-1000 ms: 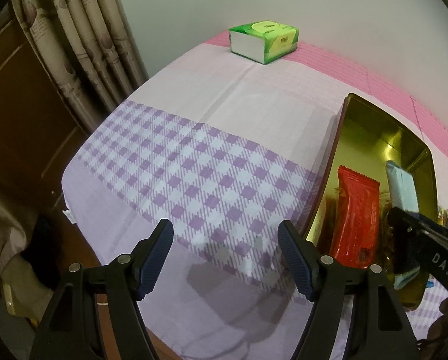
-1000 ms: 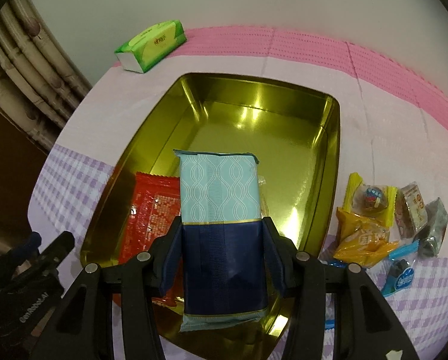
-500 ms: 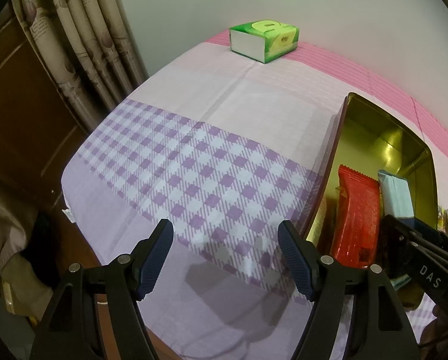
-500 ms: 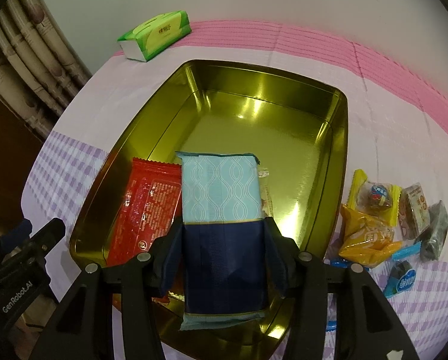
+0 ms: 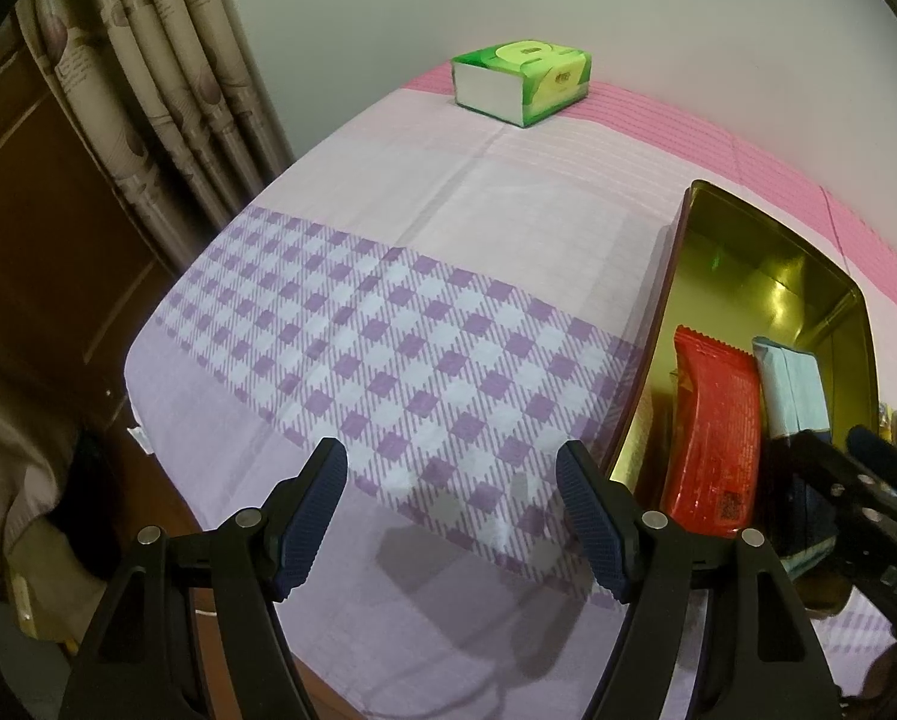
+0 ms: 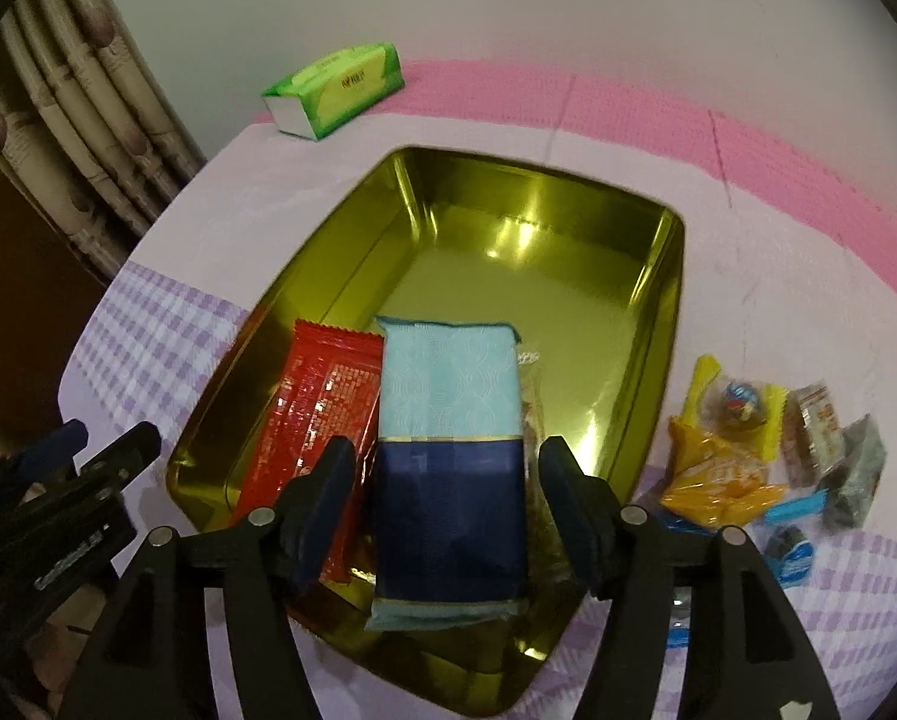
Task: Organize snacks
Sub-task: 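Carry the blue-and-teal pack into the tin with the right tool and open it, then grasp the clear grey bag with red tag with the right tool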
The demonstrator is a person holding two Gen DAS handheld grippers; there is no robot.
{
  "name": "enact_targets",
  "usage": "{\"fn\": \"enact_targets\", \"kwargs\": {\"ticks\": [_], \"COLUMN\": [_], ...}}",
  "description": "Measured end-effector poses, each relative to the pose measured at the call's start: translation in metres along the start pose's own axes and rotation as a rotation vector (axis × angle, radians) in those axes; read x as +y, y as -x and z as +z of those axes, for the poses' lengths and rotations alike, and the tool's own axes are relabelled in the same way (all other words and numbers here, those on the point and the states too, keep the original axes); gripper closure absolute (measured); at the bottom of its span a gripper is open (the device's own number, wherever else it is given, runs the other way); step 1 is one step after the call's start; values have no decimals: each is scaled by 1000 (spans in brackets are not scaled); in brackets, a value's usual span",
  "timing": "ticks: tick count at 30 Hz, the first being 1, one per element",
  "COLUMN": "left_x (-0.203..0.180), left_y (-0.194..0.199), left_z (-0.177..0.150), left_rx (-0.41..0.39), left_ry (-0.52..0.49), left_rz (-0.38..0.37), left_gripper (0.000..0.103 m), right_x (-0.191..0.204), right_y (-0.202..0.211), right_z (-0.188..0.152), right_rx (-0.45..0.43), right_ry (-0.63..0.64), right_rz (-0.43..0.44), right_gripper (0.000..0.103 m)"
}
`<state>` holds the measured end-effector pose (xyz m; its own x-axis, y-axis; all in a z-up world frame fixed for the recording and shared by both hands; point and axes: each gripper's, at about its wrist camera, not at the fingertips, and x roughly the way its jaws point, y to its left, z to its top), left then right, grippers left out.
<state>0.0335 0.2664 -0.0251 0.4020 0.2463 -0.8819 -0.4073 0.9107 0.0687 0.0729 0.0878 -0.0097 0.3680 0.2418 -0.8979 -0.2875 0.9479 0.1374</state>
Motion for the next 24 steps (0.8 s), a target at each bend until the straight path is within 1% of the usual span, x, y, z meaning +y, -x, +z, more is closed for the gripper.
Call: {"fn": "enact_targets", "kwargs": {"ticks": [3, 6, 8, 10, 13, 15, 18, 22, 23, 24], "left_x": [0, -1, 0, 0, -1, -2, -2, -5, -6, -6], "left_y": [0, 0, 1, 1, 0, 1, 2, 5, 6, 6], "left_z": [1, 1, 0, 0, 0, 1, 1, 1, 0, 0], "left_rx": [1, -1, 0, -1, -2, -6, -13, -28, -32, -36], "left_ry": [-1, -3, -1, -1, -6, -12, -23, -38, -42, -48], "left_rz": [1, 3, 1, 1, 3, 4, 5, 6, 9, 11], "left_gripper": [30, 30, 30, 30, 30, 30, 30, 30, 30, 30], "right_x": [-3, -15, -28, -50, -83, -113, -150, -184, -189, -197], "right_y": [15, 30, 40, 48, 53, 54, 53, 49, 47, 45], "right_z": [1, 2, 1, 0, -3, -7, -13, -21, -23, -25], "right_rx": [-31, -59, -76, -85, -75, -56, -23, 5, 10, 17], "right_ry": [13, 0, -16, -45, -99, -153, -222, -287, -300, -326], "right_rz": [0, -8, -21, -60, -106, -153, -193, -221, -222, -212], "right_gripper": [42, 42, 42, 42, 42, 42, 42, 43, 45, 49]}}
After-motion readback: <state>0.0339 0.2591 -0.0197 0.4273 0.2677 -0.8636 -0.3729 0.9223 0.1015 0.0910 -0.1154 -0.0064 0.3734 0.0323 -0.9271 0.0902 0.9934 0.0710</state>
